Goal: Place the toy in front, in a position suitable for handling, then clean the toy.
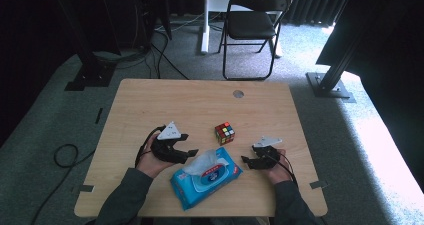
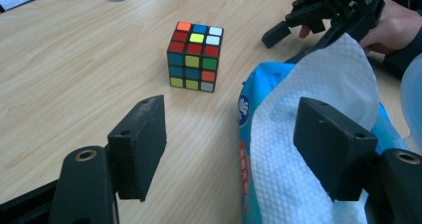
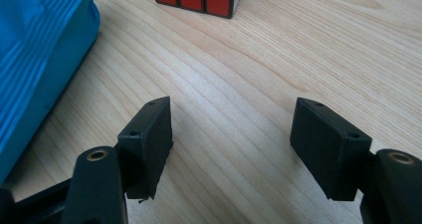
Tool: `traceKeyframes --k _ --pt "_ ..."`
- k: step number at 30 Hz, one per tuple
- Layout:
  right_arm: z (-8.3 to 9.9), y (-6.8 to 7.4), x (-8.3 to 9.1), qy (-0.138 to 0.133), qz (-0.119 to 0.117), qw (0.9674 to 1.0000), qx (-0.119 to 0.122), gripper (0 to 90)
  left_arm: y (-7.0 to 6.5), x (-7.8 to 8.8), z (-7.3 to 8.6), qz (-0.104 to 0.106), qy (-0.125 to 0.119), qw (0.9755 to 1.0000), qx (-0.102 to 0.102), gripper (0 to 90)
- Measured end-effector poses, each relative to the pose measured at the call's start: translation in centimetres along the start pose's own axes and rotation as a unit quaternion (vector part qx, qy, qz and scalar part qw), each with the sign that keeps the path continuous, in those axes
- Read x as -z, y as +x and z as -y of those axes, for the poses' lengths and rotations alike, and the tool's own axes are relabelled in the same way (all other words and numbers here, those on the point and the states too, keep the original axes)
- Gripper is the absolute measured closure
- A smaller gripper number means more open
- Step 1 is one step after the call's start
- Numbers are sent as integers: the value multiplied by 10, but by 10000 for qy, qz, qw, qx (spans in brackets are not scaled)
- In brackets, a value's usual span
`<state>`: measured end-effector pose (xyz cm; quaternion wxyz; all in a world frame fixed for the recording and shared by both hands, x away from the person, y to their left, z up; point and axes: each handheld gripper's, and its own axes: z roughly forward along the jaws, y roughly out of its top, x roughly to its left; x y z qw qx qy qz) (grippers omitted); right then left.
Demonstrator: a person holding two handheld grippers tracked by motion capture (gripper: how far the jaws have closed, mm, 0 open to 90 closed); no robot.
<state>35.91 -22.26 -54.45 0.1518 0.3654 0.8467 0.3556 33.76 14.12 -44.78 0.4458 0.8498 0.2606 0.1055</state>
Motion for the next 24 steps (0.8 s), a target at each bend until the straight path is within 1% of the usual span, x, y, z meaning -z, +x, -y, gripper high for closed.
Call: traceKeyframes --k 5,8,11,14,18,21,24 --pt "0 0 0 2 1 10000 17 325 -4 2 3 40 6 10000 3 292" --pt "0 0 0 3 -5 10000 12 324 -8 3 7 134 -16 9999 41 290" --pt "0 0 0 2 -7 10000 19 323 -12 2 9 183 28 9998 26 289" --pt "0 0 0 -4 -7 10000 20 322 -15 0 10 239 66 9997 44 289" --pt "0 0 0 -6 -8 10000 21 322 -18 -5 13 401 122 9991 98 291" --pt "0 0 0 -8 -8 10000 27 322 -19 -11 18 460 257 9985 127 293" --pt "0 0 0 -6 -13 10000 27 322 -19 -15 20 508 310 9981 177 311"
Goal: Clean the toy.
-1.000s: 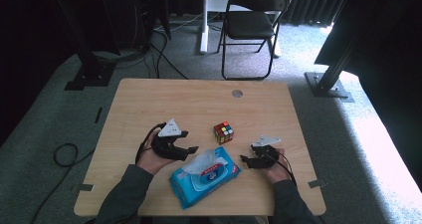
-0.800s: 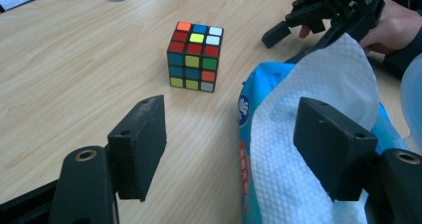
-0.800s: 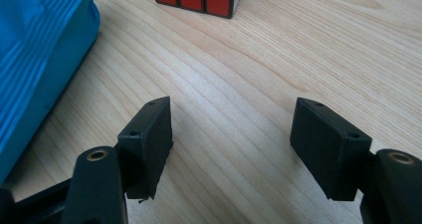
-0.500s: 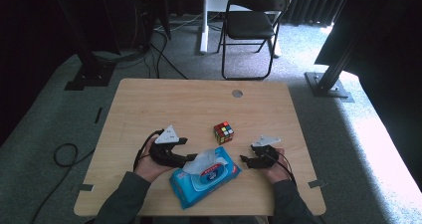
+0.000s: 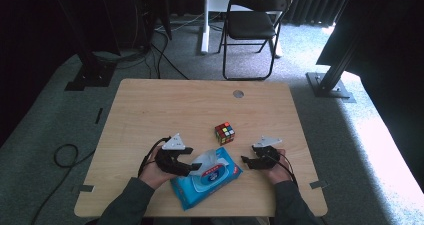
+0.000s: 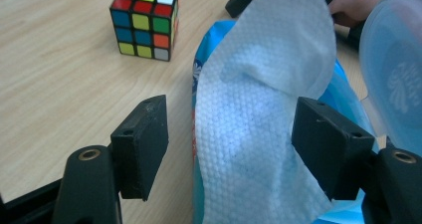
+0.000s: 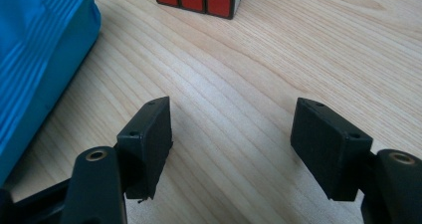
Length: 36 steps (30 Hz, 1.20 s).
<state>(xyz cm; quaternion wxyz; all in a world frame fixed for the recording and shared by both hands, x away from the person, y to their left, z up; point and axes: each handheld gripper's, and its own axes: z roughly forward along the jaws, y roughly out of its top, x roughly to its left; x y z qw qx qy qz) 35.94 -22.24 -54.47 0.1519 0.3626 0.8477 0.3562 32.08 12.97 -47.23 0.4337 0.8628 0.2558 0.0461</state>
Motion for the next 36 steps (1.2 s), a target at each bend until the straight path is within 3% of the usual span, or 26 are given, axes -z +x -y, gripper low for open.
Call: traceKeyframes --k 6,7,20,23,24,29,36 --pt "0 0 0 0 -3 10000 2 321 6 -8 4 -68 115 9997 216 380" --pt "0 0 0 0 -3 10000 3 321 8 -12 5 -8 133 9994 320 380" --pt "0 1 -1 -6 3 10000 6 315 15 -19 6 329 245 9979 510 445" --pt "0 1 -1 -6 1 10000 7 315 11 -18 5 396 244 9982 380 541" --pt "0 1 -1 -4 2 10000 3 315 9 -17 4 390 254 9984 308 611" --pt "0 1 -1 -2 0 10000 7 314 0 -16 0 169 350 9992 -12 687" --pt "0 0 -1 -2 -5 10000 18 313 -8 -12 -4 -49 335 9991 -236 795"
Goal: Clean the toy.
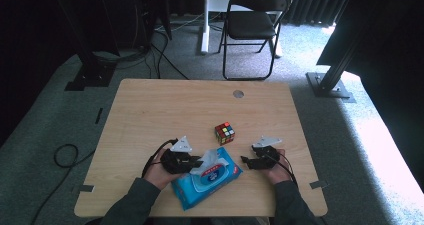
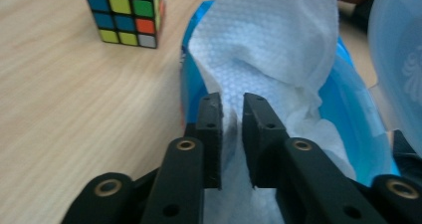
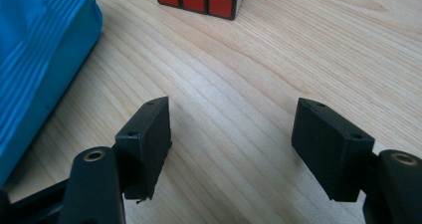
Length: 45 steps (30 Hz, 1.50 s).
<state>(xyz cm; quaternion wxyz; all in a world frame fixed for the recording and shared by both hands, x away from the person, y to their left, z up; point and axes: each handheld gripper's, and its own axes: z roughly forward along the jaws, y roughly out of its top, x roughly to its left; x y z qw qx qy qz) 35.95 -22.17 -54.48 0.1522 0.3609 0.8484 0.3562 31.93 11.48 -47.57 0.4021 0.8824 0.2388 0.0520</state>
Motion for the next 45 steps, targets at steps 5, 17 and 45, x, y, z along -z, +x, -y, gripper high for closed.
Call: traceKeyframes --k 5,17,45 --pt "0 0 0 2 0 10000 3 313 -5 2 -1 -94 -22 9997 -214 887" --pt "0 0 0 -3 6 10000 -6 313 -18 29 -18 -418 -698 9954 -505 897" --pt "1 0 0 -29 5 10000 -3 305 1 50 -54 -905 -1019 9884 -669 897"
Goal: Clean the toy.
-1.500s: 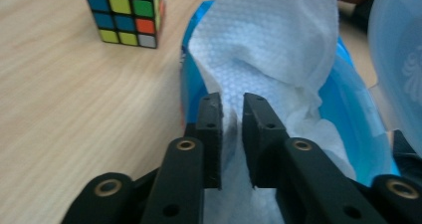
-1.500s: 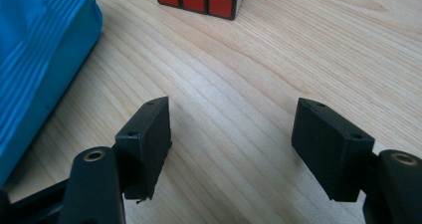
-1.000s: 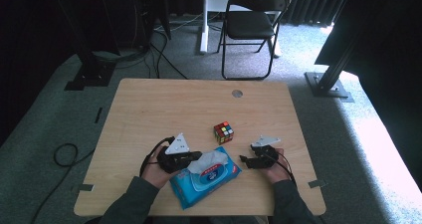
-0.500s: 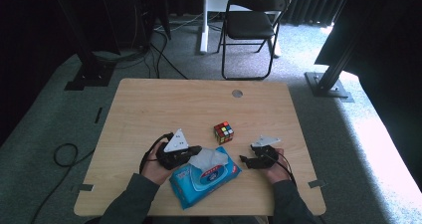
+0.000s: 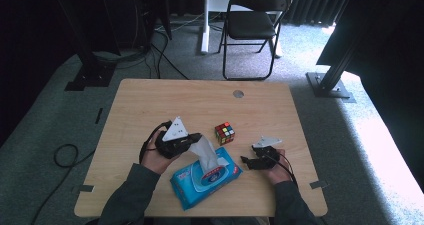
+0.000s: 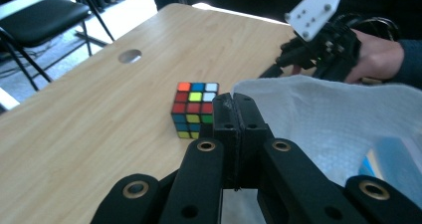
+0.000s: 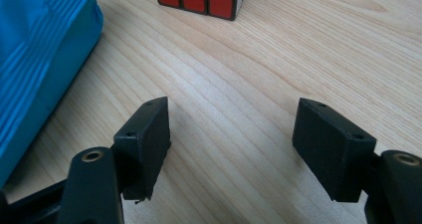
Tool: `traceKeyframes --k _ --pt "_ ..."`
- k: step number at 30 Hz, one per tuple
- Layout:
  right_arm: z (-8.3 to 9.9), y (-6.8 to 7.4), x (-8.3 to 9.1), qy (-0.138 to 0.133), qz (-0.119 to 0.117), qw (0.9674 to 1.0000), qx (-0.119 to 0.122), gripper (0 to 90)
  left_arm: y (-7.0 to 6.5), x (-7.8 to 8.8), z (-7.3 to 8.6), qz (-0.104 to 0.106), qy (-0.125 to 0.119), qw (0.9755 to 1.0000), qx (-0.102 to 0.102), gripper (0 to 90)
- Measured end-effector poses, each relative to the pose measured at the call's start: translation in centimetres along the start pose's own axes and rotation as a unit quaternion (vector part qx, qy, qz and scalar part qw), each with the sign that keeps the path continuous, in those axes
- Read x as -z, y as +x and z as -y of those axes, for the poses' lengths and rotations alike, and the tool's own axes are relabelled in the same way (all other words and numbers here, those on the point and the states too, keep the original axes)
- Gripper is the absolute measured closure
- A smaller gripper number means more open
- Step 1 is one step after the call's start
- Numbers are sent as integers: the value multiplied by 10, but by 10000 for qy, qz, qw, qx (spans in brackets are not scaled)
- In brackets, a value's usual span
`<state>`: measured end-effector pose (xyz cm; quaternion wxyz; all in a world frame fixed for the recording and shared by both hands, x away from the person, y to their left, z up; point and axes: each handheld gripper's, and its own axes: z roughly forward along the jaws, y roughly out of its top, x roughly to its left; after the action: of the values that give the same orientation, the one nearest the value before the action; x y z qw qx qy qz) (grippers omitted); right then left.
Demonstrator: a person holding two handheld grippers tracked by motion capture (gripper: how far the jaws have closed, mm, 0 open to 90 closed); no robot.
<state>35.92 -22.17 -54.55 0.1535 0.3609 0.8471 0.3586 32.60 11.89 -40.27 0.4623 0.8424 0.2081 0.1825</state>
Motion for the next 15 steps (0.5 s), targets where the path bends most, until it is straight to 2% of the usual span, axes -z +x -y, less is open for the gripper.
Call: traceKeyframes --k 15 --pt "0 0 0 -8 -5 10000 2 302 12 -5 -17 -89 -150 9998 -18 897"
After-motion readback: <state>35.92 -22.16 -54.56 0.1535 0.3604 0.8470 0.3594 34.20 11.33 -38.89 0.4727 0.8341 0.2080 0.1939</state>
